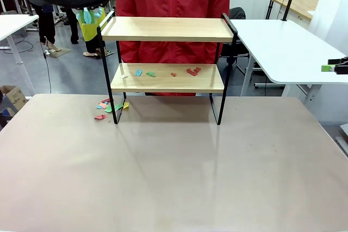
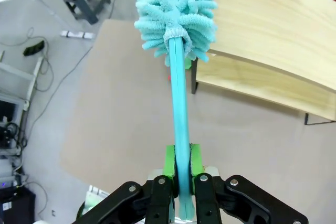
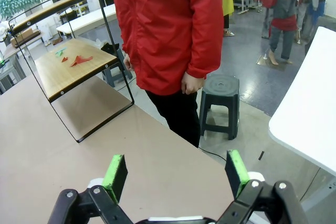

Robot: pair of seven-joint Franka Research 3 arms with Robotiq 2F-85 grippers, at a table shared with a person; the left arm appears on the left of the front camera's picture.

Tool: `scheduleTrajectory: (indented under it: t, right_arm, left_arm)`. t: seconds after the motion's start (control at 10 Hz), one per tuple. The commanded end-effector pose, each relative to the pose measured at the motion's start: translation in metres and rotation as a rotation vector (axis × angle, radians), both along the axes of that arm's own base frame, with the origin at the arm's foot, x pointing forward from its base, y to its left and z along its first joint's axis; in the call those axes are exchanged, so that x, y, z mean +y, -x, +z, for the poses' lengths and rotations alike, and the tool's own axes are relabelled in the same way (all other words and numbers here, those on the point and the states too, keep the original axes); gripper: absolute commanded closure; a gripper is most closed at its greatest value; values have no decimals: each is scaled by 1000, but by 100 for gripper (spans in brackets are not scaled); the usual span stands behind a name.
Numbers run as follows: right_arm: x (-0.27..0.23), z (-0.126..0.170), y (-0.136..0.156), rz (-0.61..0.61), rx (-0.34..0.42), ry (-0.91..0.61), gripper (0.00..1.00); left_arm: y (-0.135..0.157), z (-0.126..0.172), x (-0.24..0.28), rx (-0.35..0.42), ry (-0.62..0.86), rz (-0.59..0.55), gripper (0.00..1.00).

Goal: Clean the shelf.
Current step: Clean the specific section of the Shelf indicated by the human with the Duster.

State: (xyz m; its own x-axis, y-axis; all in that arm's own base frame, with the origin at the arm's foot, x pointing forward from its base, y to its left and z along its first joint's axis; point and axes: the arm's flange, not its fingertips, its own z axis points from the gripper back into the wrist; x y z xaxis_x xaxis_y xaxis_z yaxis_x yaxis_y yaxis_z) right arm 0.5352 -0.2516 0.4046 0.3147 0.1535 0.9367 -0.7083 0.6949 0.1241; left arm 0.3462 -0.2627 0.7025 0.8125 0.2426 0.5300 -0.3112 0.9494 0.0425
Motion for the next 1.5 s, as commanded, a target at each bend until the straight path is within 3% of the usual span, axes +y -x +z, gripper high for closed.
scheduleTrajectory:
  t: [0.0, 0.1, 0.2, 0.6, 1.1, 1.2, 1.4]
  right_arm:
    - [2, 2, 1, 2, -1, 3, 0]
    - [2, 2, 1, 2, -1, 3, 0]
    - [2, 2, 1, 2, -1, 3, 0]
    - [2, 2, 1, 2, -1, 3, 0]
    - [2, 2, 1, 2, -1, 3, 0]
    - [2, 2, 1, 2, -1, 3, 0]
    - [2, 2, 1, 2, -1, 3, 0]
  left_arm:
    - [0, 2, 1, 4, -33, 26, 87]
    - [0, 0, 0, 0, 0, 0, 87]
    - [1, 9, -2, -33, 1, -106, 87]
    - [9, 18, 62, -64, 47, -411, 87]
    - [26, 38, 118, 1, 42, -926, 87]
    - [22, 43, 124, 13, 44, -978, 87]
    - [19, 41, 130, -17, -7, -1243, 87]
